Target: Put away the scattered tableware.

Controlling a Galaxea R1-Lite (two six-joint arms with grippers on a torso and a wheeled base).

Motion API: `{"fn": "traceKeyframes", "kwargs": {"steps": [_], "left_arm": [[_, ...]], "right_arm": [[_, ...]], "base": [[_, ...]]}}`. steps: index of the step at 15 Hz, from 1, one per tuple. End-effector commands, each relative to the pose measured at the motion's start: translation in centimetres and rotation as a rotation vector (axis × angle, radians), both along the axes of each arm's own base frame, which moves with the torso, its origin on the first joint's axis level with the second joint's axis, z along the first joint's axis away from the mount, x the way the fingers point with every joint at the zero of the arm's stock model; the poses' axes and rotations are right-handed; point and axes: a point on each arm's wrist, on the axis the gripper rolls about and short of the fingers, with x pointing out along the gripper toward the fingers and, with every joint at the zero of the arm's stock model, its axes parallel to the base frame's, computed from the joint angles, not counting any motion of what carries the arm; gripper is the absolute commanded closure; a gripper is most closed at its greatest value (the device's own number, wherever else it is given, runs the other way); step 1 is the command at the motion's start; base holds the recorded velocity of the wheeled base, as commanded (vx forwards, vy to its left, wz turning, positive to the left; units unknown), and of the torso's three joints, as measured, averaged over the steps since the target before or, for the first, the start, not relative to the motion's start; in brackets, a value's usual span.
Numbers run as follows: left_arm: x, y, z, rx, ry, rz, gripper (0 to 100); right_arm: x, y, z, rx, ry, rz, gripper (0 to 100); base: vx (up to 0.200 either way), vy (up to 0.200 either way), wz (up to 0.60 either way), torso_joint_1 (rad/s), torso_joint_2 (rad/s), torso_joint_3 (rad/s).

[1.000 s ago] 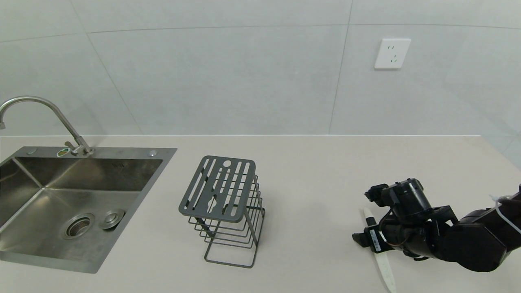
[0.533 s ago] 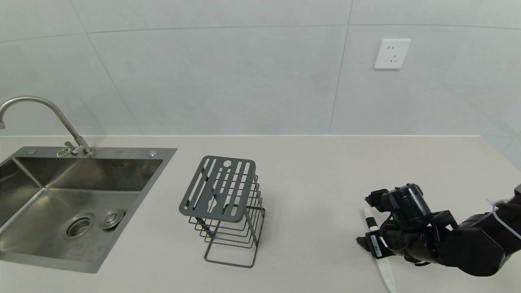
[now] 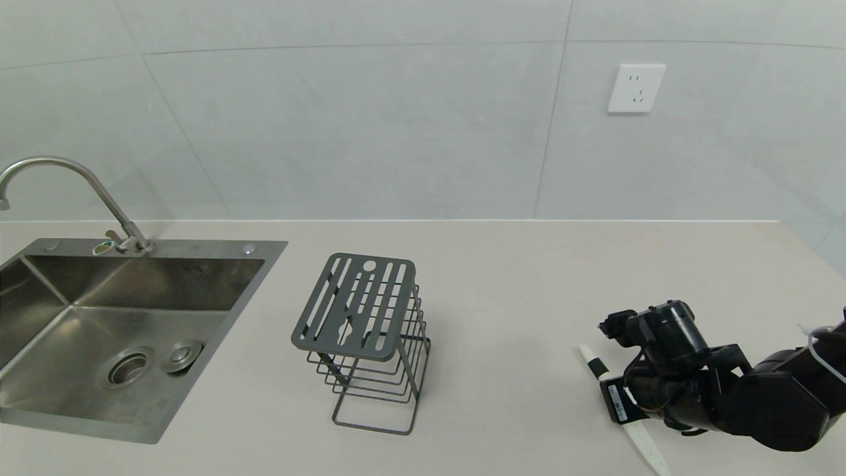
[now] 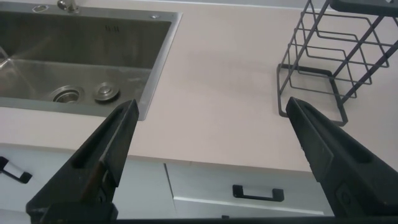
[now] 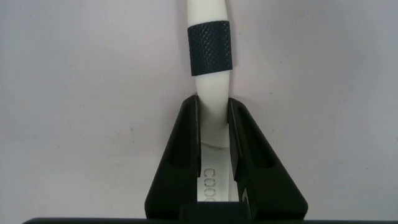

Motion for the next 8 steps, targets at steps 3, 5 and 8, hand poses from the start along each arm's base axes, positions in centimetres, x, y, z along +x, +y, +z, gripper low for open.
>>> {"fn": "traceKeyframes", "kwargs": {"steps": [3,5,8], "left_arm": [[0.0,0.0,0.0,0.000,-0.001,0.001,0],[0.0,0.0,0.0,-0.001,-0.002,-0.001,0],[-0.1,0.0,1.7,0.003,-0.168,-0.005,0]], "right_arm": [[0.5,0.4,3.9,0.064,-0.165,0.071,100],[0.3,0.3,4.7,0.070,-0.198,0.094,100],[-0.5,0.1,6.1,0.083,-0.240,0.161,100]], "base": [[0.000,0.000,0.00,0.000,0.00,0.000],[0.000,0.000,0.00,0.000,0.00,0.000],[0.000,0.000,0.00,0.000,0.00,0.000]]}}
